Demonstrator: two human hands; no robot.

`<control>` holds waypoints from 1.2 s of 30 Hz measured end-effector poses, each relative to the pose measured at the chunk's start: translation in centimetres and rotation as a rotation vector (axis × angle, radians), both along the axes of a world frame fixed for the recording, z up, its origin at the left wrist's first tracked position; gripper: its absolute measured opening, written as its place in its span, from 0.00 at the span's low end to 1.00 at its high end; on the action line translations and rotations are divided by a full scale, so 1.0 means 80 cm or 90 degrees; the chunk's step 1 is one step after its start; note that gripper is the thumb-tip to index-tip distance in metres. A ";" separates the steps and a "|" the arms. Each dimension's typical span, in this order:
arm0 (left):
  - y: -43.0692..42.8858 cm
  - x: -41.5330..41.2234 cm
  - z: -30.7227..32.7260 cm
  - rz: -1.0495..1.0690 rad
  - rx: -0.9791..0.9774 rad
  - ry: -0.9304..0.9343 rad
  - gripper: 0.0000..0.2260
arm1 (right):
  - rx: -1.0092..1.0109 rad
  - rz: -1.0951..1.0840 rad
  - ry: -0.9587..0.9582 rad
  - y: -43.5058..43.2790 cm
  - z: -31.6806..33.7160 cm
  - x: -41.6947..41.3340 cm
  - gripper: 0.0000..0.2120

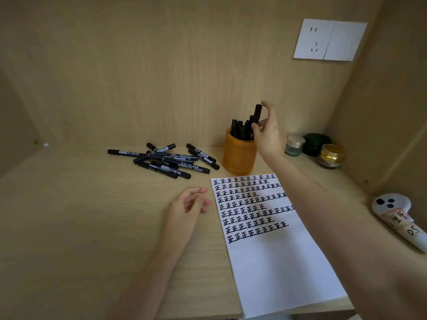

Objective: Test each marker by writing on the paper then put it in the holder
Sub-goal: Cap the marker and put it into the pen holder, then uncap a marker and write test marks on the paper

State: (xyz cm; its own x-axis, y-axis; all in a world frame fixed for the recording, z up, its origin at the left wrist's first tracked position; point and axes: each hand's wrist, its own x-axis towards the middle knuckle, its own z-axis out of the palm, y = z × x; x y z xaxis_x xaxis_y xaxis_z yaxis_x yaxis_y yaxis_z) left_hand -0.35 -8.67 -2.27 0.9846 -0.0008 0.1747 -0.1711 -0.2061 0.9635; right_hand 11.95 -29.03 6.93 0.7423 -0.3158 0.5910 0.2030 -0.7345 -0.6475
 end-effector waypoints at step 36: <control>0.039 0.138 -0.006 0.086 0.653 -0.203 0.19 | 0.102 0.198 0.135 0.021 -0.124 -0.143 0.11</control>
State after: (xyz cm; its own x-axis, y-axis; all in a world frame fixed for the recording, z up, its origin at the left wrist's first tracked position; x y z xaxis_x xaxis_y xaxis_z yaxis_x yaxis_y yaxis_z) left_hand 10.72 -5.59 -2.74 0.8966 -0.1873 0.4014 -0.2987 -0.9248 0.2356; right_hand 0.50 -27.32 -3.02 0.9168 -0.1325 0.3766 0.2497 -0.5457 -0.7999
